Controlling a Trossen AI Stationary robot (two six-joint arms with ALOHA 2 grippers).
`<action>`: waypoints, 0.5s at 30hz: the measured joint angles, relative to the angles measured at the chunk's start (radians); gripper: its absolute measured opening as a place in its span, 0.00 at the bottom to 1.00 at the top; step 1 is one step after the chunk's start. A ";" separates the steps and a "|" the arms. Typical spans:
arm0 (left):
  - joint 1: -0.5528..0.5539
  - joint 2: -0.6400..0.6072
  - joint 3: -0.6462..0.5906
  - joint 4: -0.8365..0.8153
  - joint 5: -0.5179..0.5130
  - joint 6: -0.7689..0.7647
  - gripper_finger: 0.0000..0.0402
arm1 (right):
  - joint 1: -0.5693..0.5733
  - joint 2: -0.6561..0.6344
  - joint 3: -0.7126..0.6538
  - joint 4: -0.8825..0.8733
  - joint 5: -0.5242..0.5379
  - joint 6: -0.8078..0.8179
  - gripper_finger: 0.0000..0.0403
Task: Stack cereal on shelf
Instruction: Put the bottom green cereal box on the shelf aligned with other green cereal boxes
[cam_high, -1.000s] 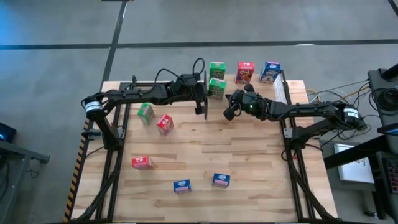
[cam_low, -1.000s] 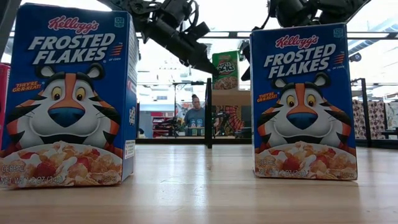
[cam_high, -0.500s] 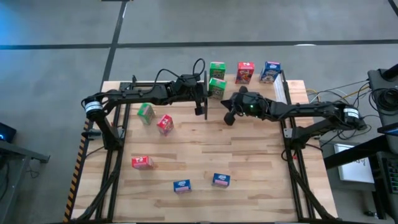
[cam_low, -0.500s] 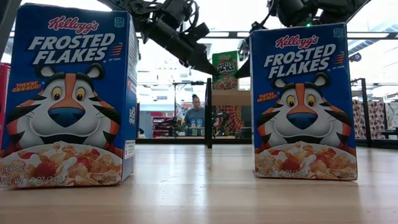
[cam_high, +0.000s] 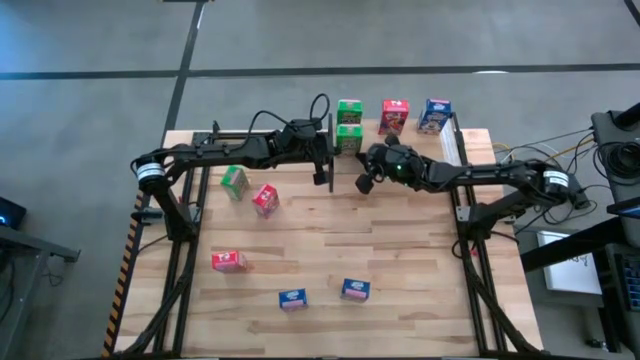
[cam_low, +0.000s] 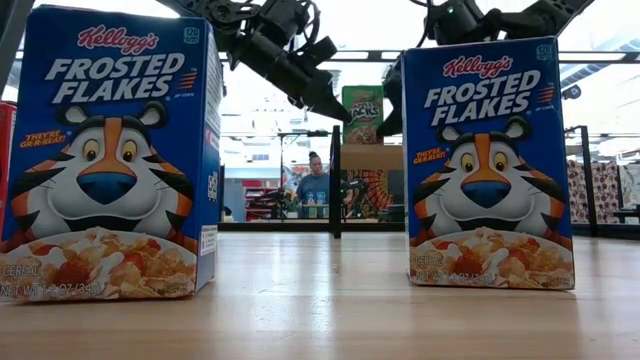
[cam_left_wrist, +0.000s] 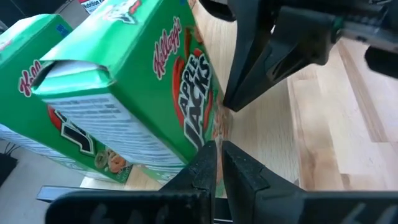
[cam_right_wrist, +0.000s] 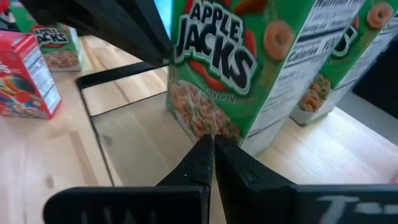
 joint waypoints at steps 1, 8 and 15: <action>0.000 0.000 0.000 0.001 0.000 0.000 0.02 | -0.001 0.005 0.000 0.002 0.000 0.000 0.02; 0.003 0.000 0.000 0.004 -0.025 -0.004 0.02 | -0.011 0.019 0.000 0.003 0.000 -0.005 0.02; 0.011 0.000 0.000 0.017 -0.098 0.005 0.02 | -0.011 0.017 0.009 0.004 0.000 -0.007 0.02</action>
